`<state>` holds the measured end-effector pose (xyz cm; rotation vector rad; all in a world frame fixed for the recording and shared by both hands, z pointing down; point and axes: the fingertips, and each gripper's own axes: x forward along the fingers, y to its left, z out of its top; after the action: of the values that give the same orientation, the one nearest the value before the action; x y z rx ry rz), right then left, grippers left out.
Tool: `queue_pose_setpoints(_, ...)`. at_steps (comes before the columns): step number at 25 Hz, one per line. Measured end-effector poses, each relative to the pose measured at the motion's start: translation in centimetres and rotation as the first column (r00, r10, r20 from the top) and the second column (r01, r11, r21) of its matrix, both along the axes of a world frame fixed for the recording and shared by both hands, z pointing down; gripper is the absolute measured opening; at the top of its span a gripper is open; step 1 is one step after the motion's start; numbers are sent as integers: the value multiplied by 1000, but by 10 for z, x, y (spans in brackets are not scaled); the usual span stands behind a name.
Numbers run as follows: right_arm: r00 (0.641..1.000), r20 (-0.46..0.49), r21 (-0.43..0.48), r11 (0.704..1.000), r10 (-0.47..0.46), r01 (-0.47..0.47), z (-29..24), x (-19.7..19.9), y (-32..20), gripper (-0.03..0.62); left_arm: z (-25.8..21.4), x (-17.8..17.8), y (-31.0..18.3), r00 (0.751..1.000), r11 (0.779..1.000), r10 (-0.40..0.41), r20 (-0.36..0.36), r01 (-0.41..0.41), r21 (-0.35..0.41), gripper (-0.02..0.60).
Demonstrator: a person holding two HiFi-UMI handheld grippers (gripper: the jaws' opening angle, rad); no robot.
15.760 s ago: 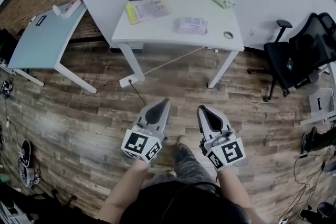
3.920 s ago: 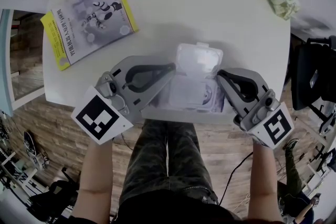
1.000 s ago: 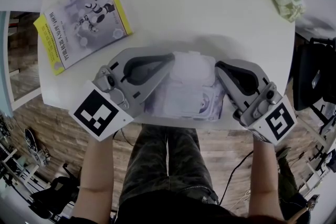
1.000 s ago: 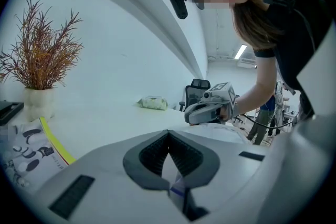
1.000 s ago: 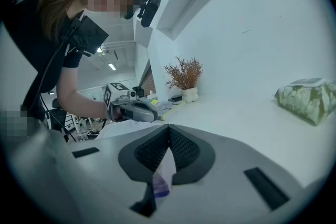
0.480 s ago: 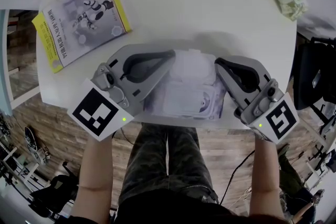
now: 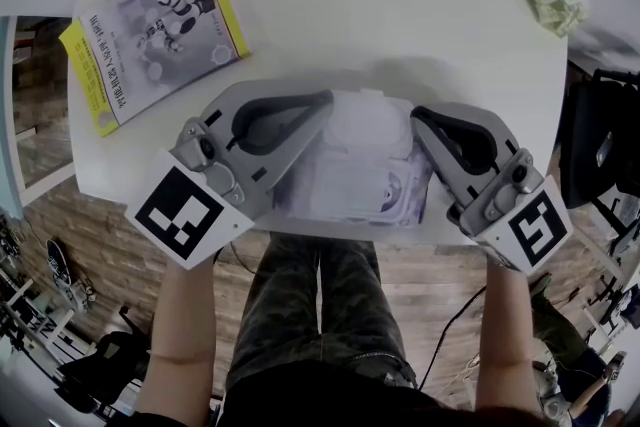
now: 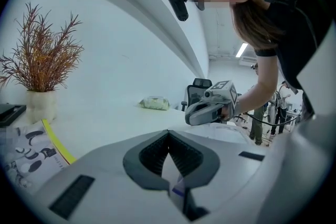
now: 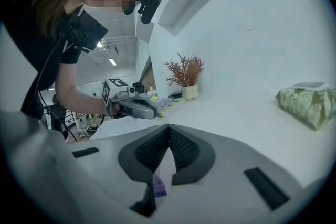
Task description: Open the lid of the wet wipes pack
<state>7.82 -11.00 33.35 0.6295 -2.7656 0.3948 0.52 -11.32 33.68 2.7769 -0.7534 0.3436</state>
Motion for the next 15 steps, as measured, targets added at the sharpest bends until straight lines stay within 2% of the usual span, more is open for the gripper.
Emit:
queue_pose_setpoints(8,998,6,19,998,55,-55,-3,12,2,20,-3,-7,3,999,999,-53,0,53,8,12)
queue_pose_setpoints(15,998,1,44,997,65,-65,-11,17,14,20,-12,-9,13,997,997,-77,-9,77,25,12)
